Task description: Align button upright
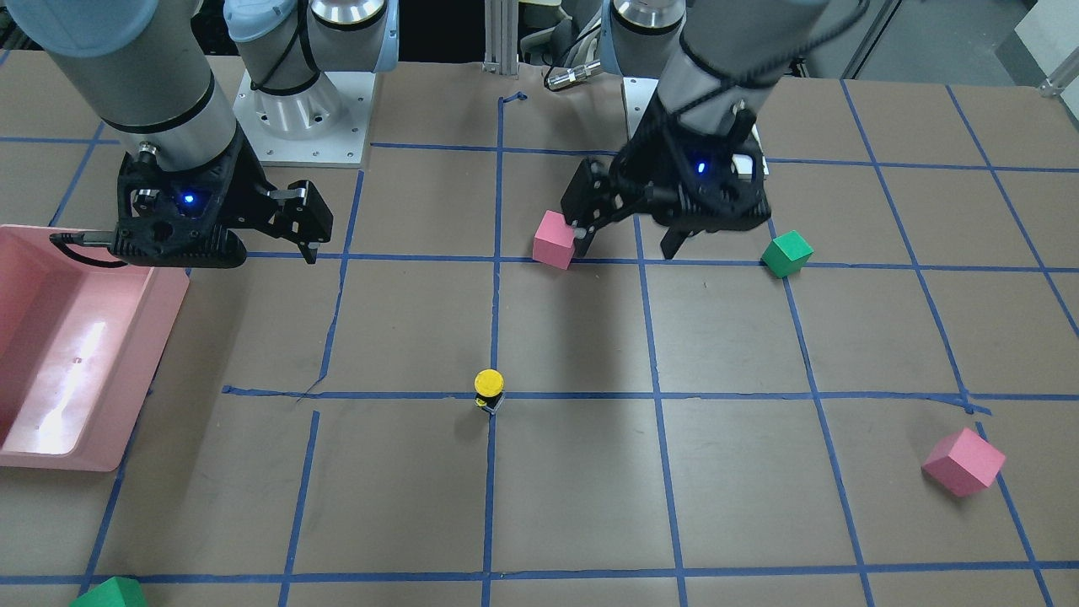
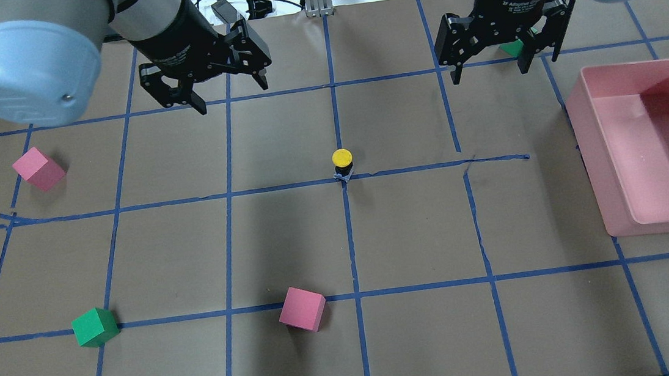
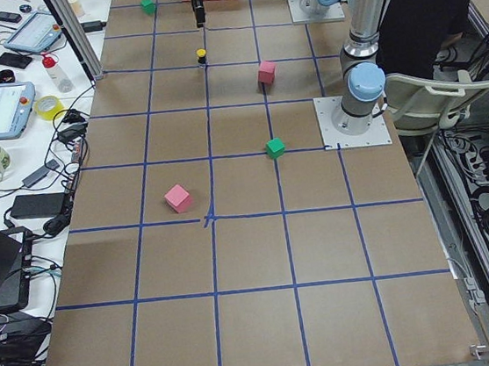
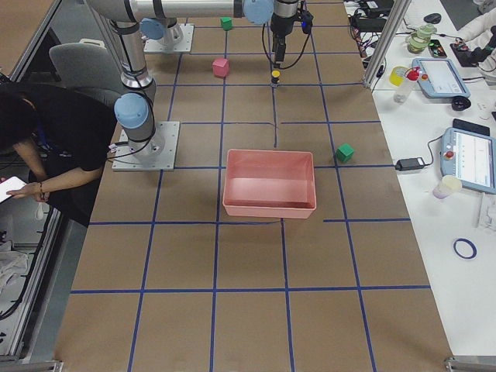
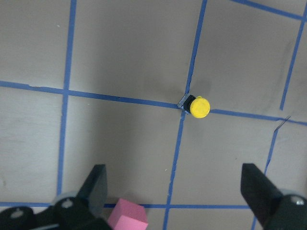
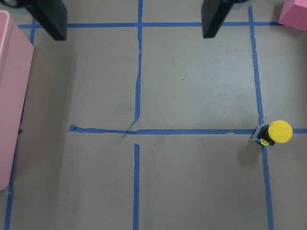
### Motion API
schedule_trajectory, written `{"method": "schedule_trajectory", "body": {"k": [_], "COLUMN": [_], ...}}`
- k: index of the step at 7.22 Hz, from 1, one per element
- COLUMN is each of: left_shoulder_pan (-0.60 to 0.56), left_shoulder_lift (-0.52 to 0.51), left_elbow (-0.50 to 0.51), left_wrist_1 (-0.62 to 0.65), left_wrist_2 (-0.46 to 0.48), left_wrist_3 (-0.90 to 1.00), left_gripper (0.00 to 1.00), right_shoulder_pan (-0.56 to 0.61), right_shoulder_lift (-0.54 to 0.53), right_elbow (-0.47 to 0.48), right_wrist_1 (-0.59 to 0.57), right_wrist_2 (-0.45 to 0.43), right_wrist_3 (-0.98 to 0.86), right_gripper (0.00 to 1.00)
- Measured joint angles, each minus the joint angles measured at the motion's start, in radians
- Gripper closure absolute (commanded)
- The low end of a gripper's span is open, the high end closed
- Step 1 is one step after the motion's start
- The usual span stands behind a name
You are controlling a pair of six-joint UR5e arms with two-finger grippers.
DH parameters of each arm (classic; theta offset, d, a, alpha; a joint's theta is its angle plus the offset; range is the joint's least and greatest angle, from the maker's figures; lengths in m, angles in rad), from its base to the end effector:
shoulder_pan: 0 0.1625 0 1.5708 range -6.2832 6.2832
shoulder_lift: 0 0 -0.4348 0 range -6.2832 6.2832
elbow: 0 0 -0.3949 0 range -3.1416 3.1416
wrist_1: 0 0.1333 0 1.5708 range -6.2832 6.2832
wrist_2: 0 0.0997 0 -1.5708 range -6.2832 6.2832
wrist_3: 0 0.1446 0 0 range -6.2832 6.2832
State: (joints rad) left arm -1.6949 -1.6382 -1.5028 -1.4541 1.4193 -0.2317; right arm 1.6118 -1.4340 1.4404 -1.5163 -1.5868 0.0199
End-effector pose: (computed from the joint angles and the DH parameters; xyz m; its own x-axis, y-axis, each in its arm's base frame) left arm -0.2208 -0.5166 0.4663 -0.9808 -0.0902 0.1727 -0.1051 0.9913 -0.0795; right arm 0.1532 -0.5391 0.4403 -0.9996 -0.0221 0.0172 -0.0210 0.9979 0.0605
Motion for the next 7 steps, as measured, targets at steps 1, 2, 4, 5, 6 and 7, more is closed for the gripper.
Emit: {"method": "schedule_trajectory", "body": {"k": [1, 2, 4, 5, 6, 7], "left_shoulder_pan": [0.011, 0.021, 0.028, 0.029, 0.03, 0.031], "left_shoulder_lift": [0.042, 0.072, 0.108, 0.117, 0.122, 0.127], "left_elbow": [-0.004, -0.014, -0.049, -0.063, -0.07, -0.07], "left_wrist_1": [-0.043, -0.059, -0.023, -0.011, -0.006, -0.007], "left_wrist_2": [0.019, 0.026, 0.03, 0.032, 0.047, 0.073], "left_wrist_3": [0.045, 0.081, 0.168, 0.189, 0.208, 0.224], "left_gripper": [0.0, 0.0, 0.0, 0.0, 0.0, 0.0], "right_shoulder_pan": [-0.002, -0.004, -0.007, -0.011, -0.019, -0.025], "right_shoulder_lift": [-0.005, -0.013, -0.019, -0.017, -0.014, -0.012], "right_elbow": [0.0, -0.001, -0.001, -0.001, 0.0, 0.004], "right_wrist_1": [0.002, 0.002, 0.0, -0.004, -0.008, -0.008], "right_wrist_2": [-0.001, -0.002, -0.001, 0.003, 0.005, 0.001], "right_wrist_3": [-0.032, -0.057, -0.074, -0.08, -0.083, -0.083], "right_gripper": [0.0, 0.0, 0.0, 0.0, 0.0, 0.0]}}
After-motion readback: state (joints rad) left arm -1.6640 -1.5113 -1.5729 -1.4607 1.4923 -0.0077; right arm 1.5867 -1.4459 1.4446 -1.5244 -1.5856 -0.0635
